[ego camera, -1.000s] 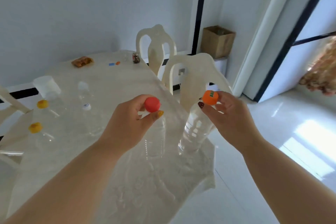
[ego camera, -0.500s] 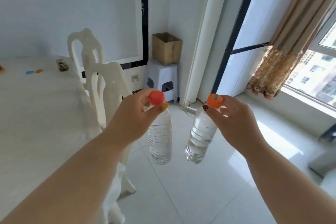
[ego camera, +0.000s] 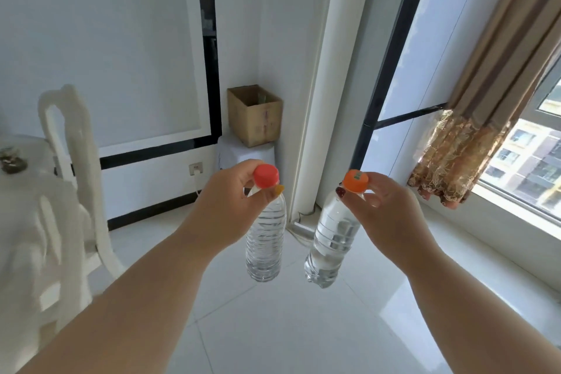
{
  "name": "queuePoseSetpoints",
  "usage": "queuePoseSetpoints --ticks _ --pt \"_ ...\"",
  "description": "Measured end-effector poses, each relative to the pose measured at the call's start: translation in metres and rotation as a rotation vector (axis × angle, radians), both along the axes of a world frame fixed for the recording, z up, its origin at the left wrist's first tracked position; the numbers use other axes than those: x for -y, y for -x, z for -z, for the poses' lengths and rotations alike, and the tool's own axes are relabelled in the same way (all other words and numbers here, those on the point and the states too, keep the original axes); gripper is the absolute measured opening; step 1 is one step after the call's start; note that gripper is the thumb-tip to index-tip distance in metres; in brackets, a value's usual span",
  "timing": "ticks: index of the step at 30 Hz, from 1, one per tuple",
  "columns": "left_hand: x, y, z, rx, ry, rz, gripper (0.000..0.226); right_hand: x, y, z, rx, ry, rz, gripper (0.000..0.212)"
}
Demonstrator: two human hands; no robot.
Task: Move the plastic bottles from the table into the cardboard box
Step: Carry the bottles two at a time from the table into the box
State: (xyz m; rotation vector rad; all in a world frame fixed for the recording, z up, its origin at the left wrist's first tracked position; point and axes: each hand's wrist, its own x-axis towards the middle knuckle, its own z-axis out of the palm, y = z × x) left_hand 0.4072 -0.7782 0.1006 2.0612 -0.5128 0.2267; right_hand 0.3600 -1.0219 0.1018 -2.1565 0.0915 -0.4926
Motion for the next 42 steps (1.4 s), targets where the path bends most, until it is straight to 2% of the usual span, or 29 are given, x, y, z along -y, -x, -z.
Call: queuePoseSetpoints --ticks 12,18,23,26,33,42 --pt "0.074 -0.258 -0.016 -0.014 -0.016 -0.098 0.026 0.076 -0.287 -0.020 0.007 -0.026 -0.125 0.009" --pt "0.107 -0.399 -0.013 -0.036 -0.044 -0.238 0.030 0.106 -0.460 -0.011 0.012 -0.025 -0.254 0.008" --pt "0.123 -0.513 -0.022 -0.049 -0.013 -0.351 0.028 0.117 -0.599 -0.025 0.044 0.030 -0.326 0.019" --pt "0.125 -0.580 -0.026 -0.042 -0.009 -0.387 0.033 0.113 -0.672 -0.029 0.061 0.052 -0.341 0.027" --pt "0.108 -0.752 -0.026 -0.004 0.024 -0.382 0.033 0.082 -0.841 -0.023 0.089 0.015 -0.314 0.009" --pt "0.073 -0.967 -0.003 -0.052 -0.005 -0.342 0.030 0.029 -1.043 0.002 0.034 -0.050 -0.255 0.022"
